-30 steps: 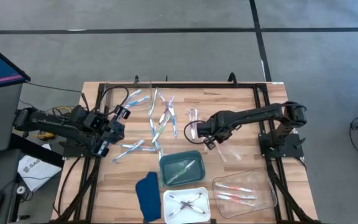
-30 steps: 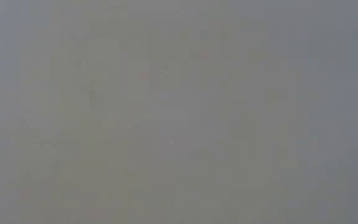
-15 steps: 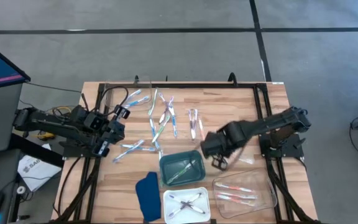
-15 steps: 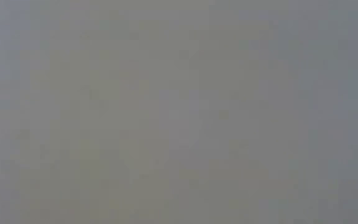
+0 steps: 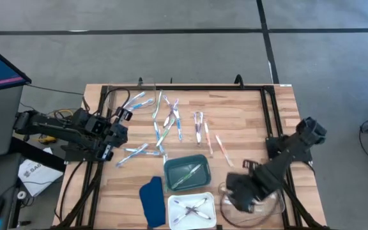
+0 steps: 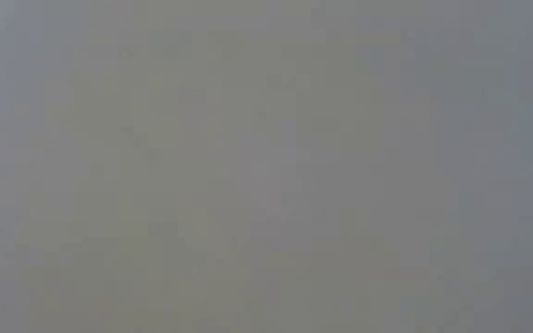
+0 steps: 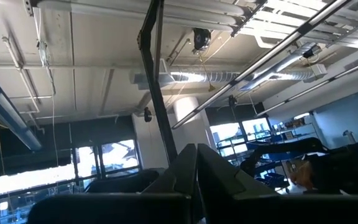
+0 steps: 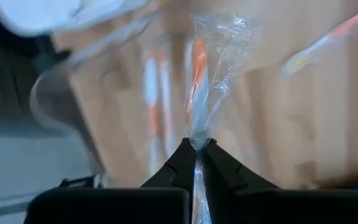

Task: Pick & Place Toothbrushes
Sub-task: Put the orange toothbrush into the bottom transparent bin

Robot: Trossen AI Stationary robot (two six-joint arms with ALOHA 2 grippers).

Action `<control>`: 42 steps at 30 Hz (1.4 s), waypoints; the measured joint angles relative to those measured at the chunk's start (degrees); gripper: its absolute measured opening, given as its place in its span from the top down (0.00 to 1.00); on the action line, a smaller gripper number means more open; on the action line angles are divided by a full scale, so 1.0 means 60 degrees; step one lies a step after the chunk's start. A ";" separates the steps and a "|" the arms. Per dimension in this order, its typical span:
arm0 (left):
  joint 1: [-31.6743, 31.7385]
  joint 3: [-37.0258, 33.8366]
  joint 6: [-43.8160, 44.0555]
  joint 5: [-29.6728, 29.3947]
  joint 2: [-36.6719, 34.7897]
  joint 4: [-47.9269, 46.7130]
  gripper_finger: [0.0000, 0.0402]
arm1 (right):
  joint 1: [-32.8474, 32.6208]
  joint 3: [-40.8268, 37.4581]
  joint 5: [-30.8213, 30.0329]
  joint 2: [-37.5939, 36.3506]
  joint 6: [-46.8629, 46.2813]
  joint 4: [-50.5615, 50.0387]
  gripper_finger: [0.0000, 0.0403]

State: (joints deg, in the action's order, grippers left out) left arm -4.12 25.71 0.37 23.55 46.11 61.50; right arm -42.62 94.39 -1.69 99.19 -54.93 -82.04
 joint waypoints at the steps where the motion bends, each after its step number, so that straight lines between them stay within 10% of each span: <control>1: 0.0000 -0.0004 0.0002 -0.0001 0.0000 0.0008 0.98 | -0.0202 -0.0018 0.0006 0.0069 -0.0139 0.0115 0.97; 23: -0.1525 0.0000 0.0268 0.0007 0.0004 0.0338 0.98 | -0.1347 -0.3494 -0.0442 0.0103 -0.0381 0.4172 0.96; 42: -0.2441 0.0000 0.0235 -0.0196 0.0004 0.0435 0.98 | -0.1422 -0.3595 -0.0458 0.0103 -0.1599 0.4269 0.86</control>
State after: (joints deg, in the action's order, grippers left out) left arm -18.76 25.71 1.78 22.37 46.13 64.11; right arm -51.16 72.82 -4.43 99.81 -64.52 -56.42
